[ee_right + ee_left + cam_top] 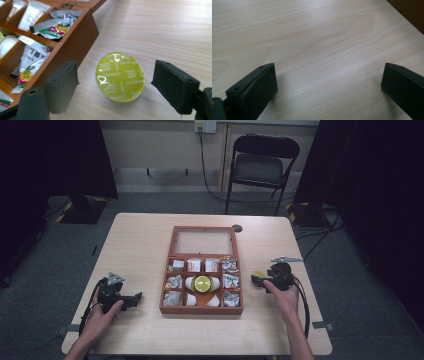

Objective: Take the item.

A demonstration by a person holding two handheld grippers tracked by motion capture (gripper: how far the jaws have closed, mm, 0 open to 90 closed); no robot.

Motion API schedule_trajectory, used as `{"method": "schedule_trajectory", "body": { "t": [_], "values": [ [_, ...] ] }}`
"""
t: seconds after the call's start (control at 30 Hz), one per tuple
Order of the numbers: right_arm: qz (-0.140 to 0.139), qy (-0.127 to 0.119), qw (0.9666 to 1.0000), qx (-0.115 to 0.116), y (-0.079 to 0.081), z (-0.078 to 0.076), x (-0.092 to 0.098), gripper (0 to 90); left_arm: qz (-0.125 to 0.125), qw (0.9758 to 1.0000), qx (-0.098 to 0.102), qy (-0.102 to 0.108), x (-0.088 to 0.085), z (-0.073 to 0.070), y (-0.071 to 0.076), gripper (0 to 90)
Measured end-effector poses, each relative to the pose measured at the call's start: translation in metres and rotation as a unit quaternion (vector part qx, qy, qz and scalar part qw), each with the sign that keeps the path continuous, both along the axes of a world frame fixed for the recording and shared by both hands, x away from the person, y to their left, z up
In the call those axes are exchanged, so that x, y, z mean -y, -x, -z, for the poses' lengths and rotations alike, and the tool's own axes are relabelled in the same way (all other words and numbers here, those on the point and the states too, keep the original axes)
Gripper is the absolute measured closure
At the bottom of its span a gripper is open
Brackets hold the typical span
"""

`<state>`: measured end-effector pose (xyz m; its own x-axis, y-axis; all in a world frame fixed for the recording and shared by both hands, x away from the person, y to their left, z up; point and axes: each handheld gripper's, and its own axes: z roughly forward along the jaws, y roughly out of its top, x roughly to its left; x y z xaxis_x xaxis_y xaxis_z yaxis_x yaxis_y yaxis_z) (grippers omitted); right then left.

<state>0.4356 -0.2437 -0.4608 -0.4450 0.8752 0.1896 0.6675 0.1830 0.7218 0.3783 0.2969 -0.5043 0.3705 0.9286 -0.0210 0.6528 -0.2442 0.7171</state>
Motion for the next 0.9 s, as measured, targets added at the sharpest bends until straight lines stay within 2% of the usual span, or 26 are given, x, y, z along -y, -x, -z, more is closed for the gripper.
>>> {"method": "schedule_trajectory", "body": {
  "t": [0.07,0.13,0.3,0.6,0.83,0.9],
  "values": [
    [0.003,-0.006,1.0,0.002,0.003,-0.003,0.002,18.3,0.0,1.0,0.0,0.0,0.0,0.0,0.0,0.0],
    [0.005,-0.022,0.9997,0.003,0.008,-0.005,0.004,17.3,0.0,1.0,0.0,0.0,0.0,0.0,0.0,0.0],
    [0.009,-0.027,0.9995,0.011,0.023,-0.011,0.011,16.2,0.0,1.0,0.0,0.0,0.0,0.0,0.0,0.0],
    [-0.002,-0.008,1.0,0.004,0.041,-0.015,0.014,15.3,0.0,1.0,0.0,0.0,0.0,0.0,0.0,0.0],
    [0.008,-0.011,0.9999,0.002,0.054,-0.012,0.022,15.1,0.001,1.0,0.0,0.0,0.0,0.0,0.0,0.0],
    [0.01,-0.005,0.9999,0.002,0.057,-0.013,0.024,15.0,0.0,1.0,0.0,-0.001,0.0,0.0,0.0,0.0]
  ]
}}
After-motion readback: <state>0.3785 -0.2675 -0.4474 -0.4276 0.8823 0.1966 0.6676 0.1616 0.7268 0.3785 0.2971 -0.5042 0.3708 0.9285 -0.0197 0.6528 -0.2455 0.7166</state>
